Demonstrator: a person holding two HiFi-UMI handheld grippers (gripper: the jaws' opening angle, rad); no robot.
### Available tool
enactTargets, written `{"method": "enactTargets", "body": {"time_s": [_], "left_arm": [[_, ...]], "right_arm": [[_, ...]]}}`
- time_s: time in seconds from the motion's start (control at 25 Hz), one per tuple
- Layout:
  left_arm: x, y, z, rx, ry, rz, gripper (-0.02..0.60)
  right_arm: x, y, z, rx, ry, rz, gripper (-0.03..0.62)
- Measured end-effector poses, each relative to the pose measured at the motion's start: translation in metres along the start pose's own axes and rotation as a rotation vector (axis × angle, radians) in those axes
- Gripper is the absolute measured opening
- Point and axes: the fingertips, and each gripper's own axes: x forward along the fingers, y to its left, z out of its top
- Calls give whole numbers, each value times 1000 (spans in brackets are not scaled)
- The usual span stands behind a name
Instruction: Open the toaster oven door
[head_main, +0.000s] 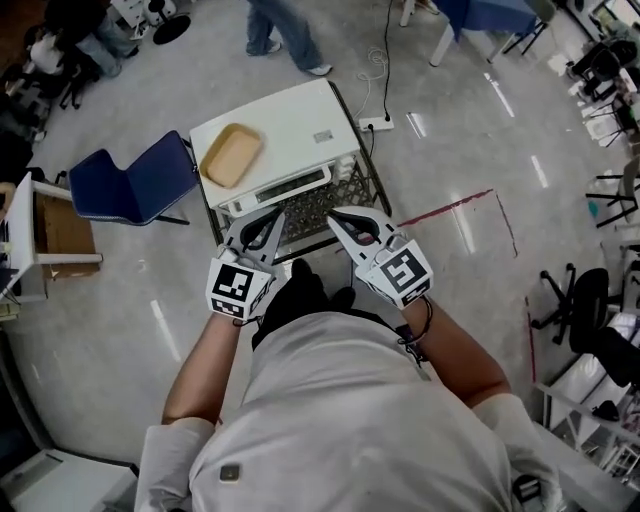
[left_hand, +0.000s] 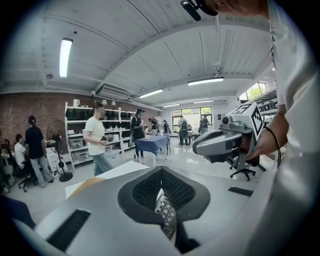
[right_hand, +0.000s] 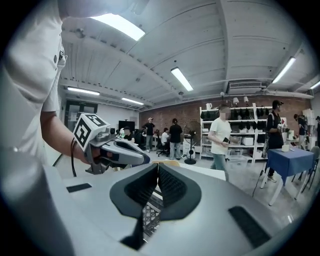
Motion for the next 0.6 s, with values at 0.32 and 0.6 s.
{"method": "enactTargets", "body": {"time_s": [0.32,0.6], "left_arm": [[-1,30,-16,-44,57,54,18],[6,63,-48,-31,124,61,53]], "right_arm": [[39,-5,-6,-21,77,102,20],[88,-5,-35,-106,191,174,59]]}}
